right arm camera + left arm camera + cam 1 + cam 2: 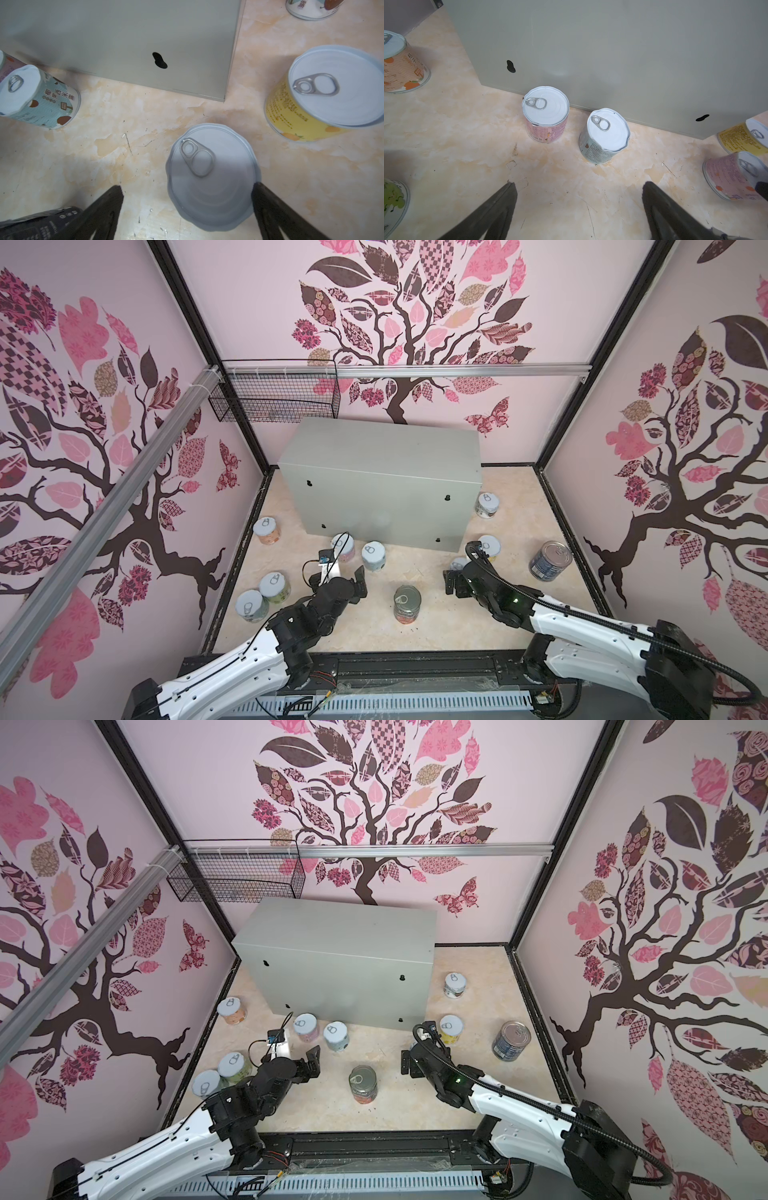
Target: Place and organize the canned foods onto the counter
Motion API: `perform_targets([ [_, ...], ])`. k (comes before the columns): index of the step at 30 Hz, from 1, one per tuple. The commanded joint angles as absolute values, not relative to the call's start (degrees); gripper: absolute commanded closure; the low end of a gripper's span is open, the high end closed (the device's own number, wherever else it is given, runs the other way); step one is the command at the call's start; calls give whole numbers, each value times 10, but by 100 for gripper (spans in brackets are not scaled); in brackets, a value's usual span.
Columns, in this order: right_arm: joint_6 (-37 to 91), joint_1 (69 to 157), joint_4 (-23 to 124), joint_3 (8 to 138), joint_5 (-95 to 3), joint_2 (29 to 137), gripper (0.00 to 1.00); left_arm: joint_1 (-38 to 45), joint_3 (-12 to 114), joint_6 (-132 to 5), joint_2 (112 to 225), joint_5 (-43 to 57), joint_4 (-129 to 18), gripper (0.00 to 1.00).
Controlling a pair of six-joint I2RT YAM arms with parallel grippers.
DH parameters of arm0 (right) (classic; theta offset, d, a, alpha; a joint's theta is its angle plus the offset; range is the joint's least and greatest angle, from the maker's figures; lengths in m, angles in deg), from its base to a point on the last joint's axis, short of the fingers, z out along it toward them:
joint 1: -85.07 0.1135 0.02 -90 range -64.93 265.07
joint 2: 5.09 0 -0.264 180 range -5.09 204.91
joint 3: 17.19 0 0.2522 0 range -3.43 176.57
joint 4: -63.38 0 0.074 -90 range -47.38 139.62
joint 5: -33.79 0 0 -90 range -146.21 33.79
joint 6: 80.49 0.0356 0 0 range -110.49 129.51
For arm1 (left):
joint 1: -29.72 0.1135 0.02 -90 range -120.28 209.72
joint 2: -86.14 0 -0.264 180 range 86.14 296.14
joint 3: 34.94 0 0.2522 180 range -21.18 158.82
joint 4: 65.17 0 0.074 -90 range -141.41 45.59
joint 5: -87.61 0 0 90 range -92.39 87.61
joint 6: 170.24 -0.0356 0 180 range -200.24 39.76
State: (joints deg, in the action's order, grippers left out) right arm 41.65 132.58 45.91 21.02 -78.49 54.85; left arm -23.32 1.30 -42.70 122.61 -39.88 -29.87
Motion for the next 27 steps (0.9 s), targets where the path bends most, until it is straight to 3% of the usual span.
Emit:
perform_targets([
  [1,421,1327,484,213,-803,577,0,-235,1,-424,1217,-391,-305,2],
  [8,426,1325,503,218,-817,620,0,-235,0,-427,1211,-393,-296,2],
  [20,396,1325,402,274,-832,532,0,-233,5,-432,1232,-389,-314,2],
  [27,411,1322,404,252,-827,559,0,-234,6,-435,1234,-386,-314,2],
])
